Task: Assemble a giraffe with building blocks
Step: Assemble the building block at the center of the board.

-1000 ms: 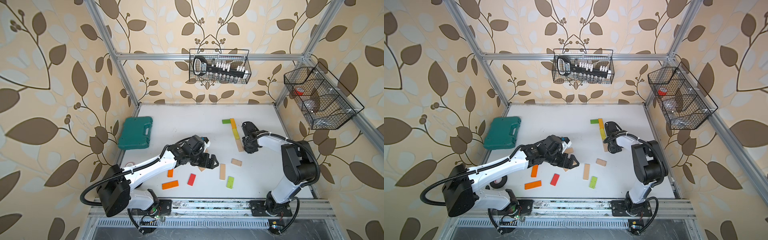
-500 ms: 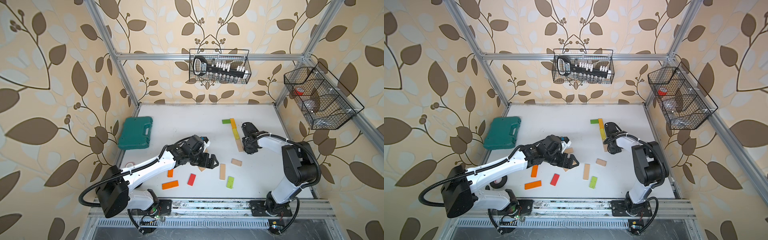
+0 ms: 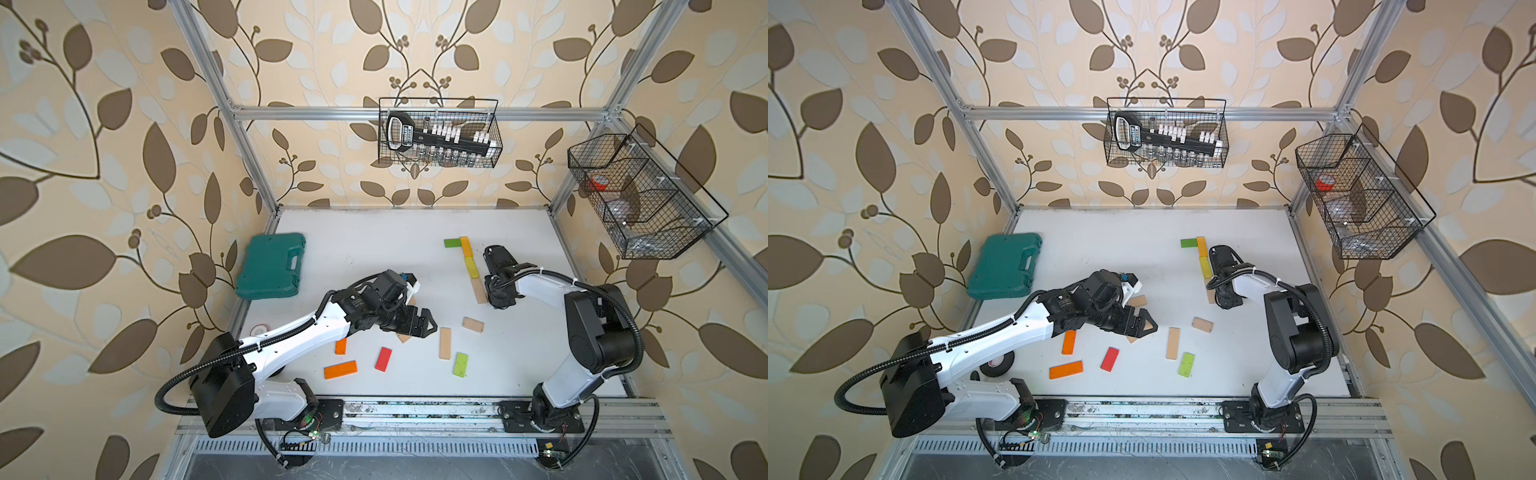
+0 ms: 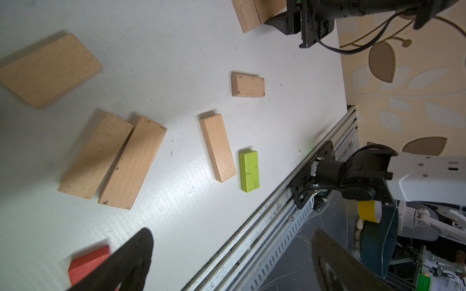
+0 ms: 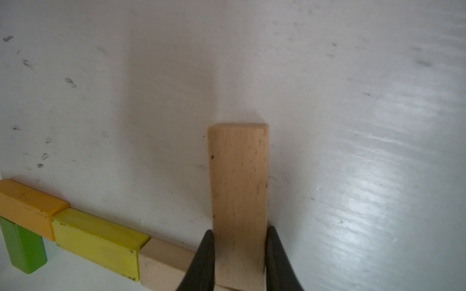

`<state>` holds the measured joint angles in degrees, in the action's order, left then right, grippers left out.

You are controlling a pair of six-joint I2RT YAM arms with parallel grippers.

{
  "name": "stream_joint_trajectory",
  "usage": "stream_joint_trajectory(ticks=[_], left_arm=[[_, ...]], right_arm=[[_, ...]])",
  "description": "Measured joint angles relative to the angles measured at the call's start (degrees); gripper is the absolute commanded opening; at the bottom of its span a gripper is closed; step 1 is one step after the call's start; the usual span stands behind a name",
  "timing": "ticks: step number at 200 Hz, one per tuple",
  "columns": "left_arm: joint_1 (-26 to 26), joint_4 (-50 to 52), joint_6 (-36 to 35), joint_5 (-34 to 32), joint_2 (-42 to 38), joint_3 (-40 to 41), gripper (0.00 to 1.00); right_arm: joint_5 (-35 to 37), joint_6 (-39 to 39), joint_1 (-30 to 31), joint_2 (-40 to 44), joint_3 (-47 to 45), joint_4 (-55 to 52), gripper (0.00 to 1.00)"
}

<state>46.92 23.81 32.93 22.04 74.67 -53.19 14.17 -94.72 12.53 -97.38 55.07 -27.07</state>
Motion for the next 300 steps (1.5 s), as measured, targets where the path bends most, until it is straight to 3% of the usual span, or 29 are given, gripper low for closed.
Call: stream_joint_trajectory(ticks=[103,154,197,246,300], left_arm=[[0.0,0.07,0.0,-0.02,-0.07,0.02,0.97],[0.0,0.07,0.0,-0.02,-0.09,0.02,0.97],[0.0,0.46,0.0,-0.11,-0.94,0.02,0.97],[0.0,2.12,0.02,-1.03,-3.58,0.02,0.97],[0.0,6.82,0.09,-5.22,-10.34,0.09,0.98]], right_arm=[[-0.22,-1.31,0.33,0.61,-1.07,1.18,0.3],[-0.57,-1.86,0.59,1.36,-1.77,1.25,0.42],[-0.72,-1.86,0.59,3.1,-2.51,0.46,0.62],[0.66,-0.74,1.27,9.75,-2.01,-3.67,0.71],[4.44,2.99,5.92,21.14,-0.83,-9.44,0.68]])
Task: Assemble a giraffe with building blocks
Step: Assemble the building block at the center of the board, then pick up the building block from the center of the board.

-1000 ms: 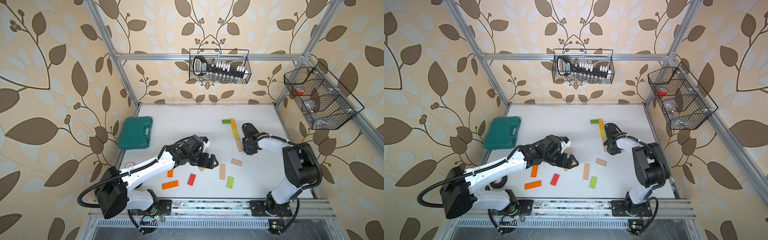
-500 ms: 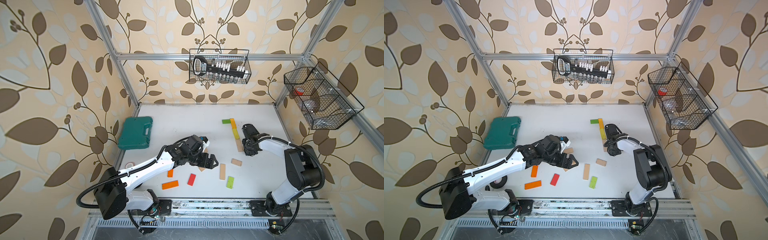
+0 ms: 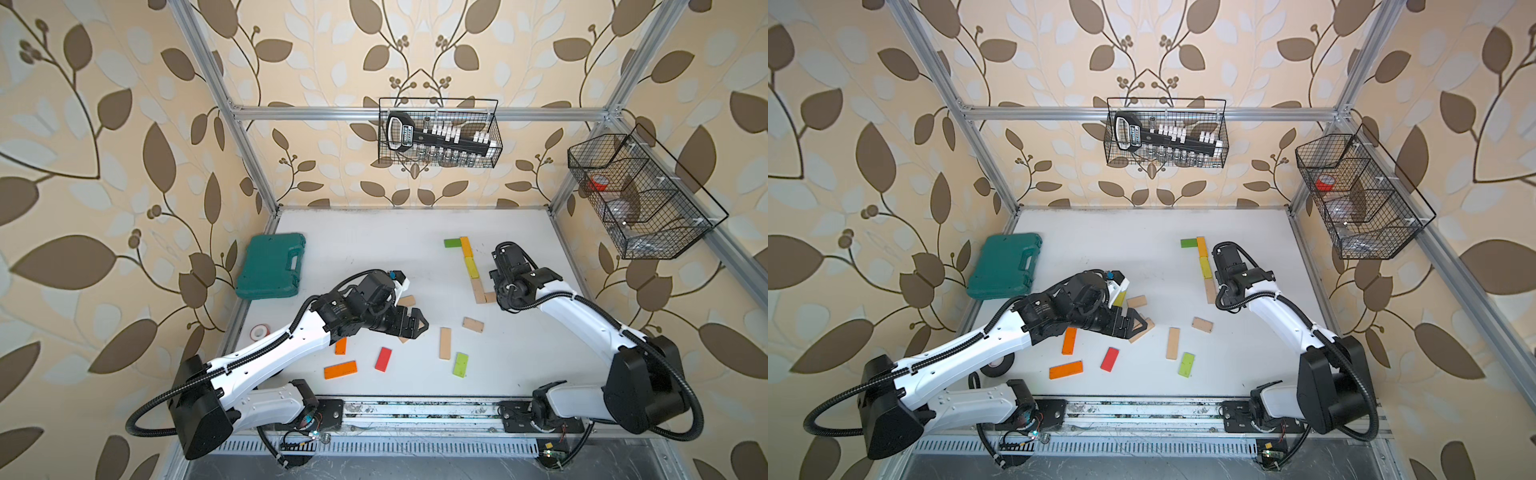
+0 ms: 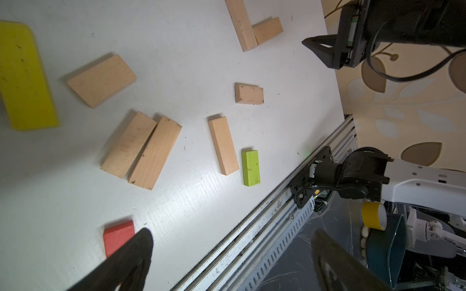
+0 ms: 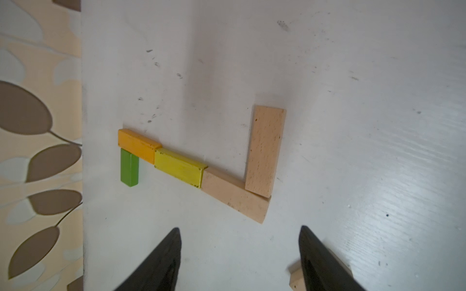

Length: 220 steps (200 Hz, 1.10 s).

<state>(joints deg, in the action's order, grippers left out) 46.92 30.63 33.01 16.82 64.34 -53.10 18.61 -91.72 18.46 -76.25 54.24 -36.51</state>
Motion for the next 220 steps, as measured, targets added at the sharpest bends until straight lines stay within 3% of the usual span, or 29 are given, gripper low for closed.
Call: stream_joint_trajectory(ticks=[34,65,130,220], left_arm=[[0.0,3.34,0.7,-5.44,-6.75,0.85,0.97],[-0.02,6.8,2.19,-10.8,-13.2,2.47,0.97],[-0.02,10.71,4.92,-15.85,-19.23,4.46,0.99],[-0.02,10.01,6.64,-15.5,-18.95,8.66,0.99]], right_arm=[[0.44,4.63,5.88,0.85,0.87,-2.01,0.66],[1.49,7.96,15.96,-1.29,2.91,-5.4,0.65],[2.14,15.1,33.09,-16.24,10.56,-11.04,0.67],[-2.36,20.46,35.54,-20.28,8.13,-10.56,0.65]])
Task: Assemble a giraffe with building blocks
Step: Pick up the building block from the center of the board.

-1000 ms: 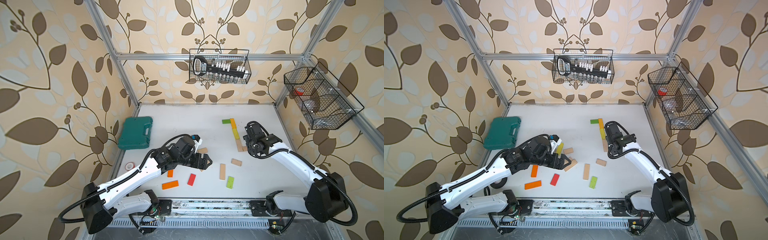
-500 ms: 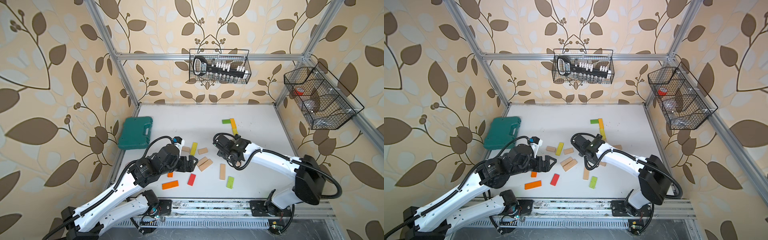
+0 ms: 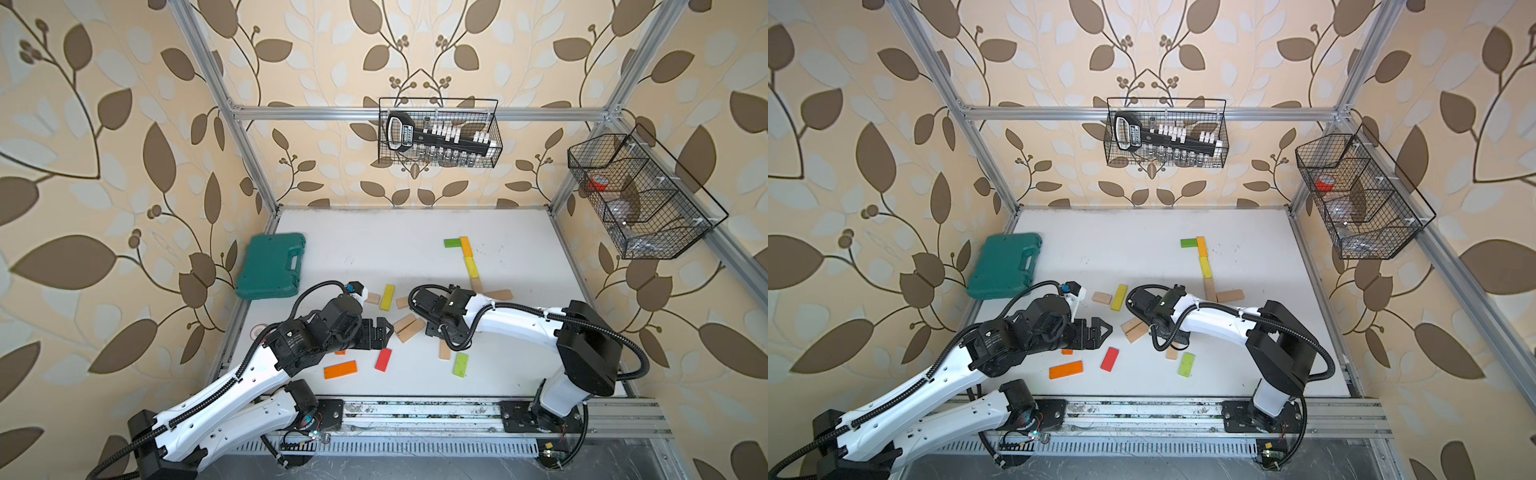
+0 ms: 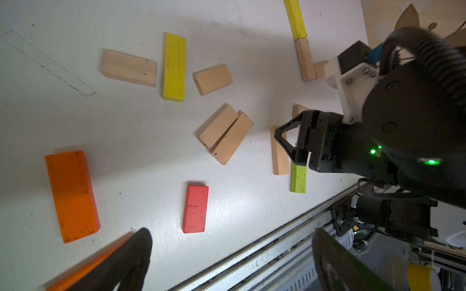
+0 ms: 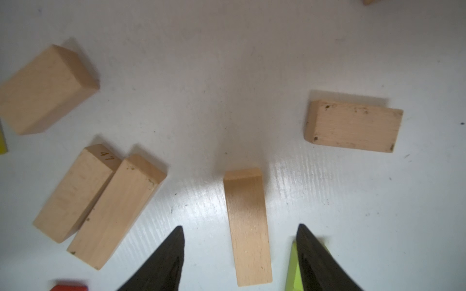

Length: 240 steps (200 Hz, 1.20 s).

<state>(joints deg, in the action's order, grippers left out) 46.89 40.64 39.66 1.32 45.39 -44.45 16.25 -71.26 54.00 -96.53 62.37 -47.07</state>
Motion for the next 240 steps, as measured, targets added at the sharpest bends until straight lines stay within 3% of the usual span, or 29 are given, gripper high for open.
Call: stream_joint_trajectory(ticks=[112,160,188,211,240], left_arm=[[0.0,-1.9,0.0,1.66,2.34,0.09,0.99],[0.0,-2.27,0.0,1.77,2.84,0.09,0.98],[0.0,-2.78,-0.24,2.75,3.06,0.09,0.99],[0.0,-3.8,-1.16,5.2,3.69,0.09,0.98],[0.04,-6.58,-2.36,9.42,6.36,0.09,0.97]], right_arm=[[-5.18,3.39,0.0,-3.32,-3.93,6.56,0.44],[-5.11,3.1,0.0,-3.15,-4.04,6.8,0.21],[-4.92,2.64,-0.55,-2.38,-4.24,5.79,0.2],[-4.85,2.4,-3.87,1.14,-4.24,4.68,0.2],[-4.2,2.36,-13.31,10.56,-4.2,4.24,0.2]])
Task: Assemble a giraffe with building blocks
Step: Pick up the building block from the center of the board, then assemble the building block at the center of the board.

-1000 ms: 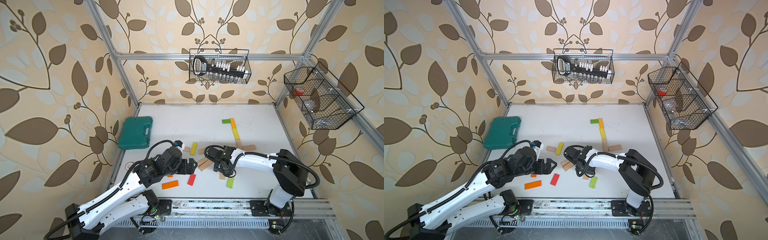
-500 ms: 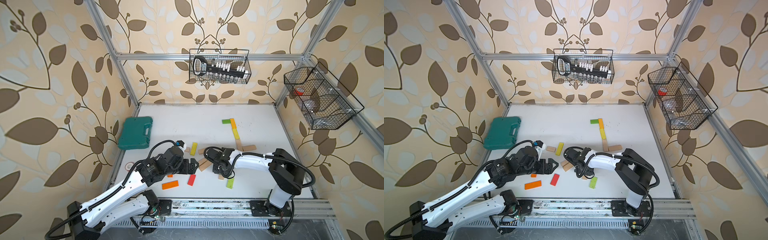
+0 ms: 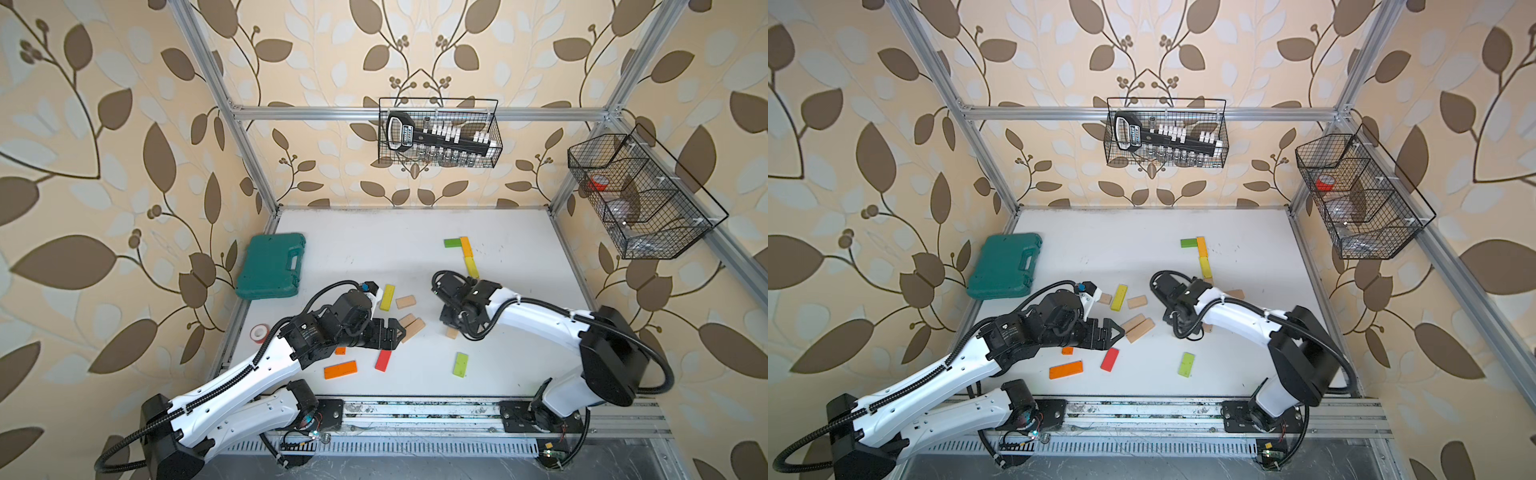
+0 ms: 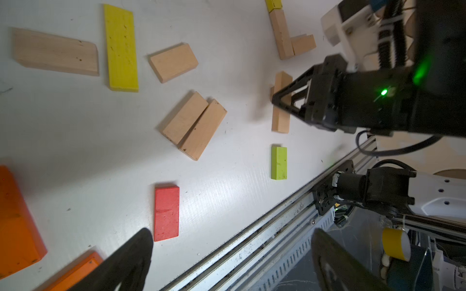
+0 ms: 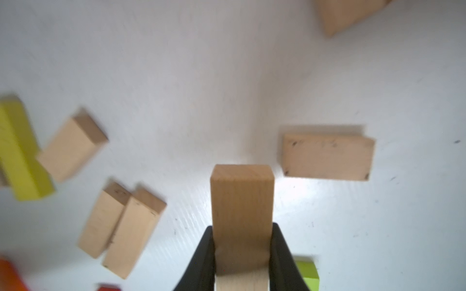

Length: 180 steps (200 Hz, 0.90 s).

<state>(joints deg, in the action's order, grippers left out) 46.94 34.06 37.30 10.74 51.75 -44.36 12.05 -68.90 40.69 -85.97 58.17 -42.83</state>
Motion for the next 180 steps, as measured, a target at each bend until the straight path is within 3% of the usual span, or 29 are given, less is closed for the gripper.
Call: stream_joint_trajectory(ticks=[39,87,133,180], left_arm=[[1.88,-7.15,-0.74,3.91,6.95,-0.11,0.97],[2.27,-12.46,-1.42,5.38,18.62,-5.09,0.97],[2.27,-17.55,-2.43,7.21,25.81,-11.28,0.97],[2.27,-19.3,-2.64,8.9,29.81,-11.41,0.97]], right_arm=[[0.83,1.38,-18.16,8.26,0.79,0.13,0.23],[-0.79,2.27,-37.22,5.7,2.12,1.09,0.24],[-3.39,-0.42,-46.16,-3.02,3.41,3.61,0.22],[-3.76,-4.61,-48.85,-7.91,3.58,5.92,0.22]])
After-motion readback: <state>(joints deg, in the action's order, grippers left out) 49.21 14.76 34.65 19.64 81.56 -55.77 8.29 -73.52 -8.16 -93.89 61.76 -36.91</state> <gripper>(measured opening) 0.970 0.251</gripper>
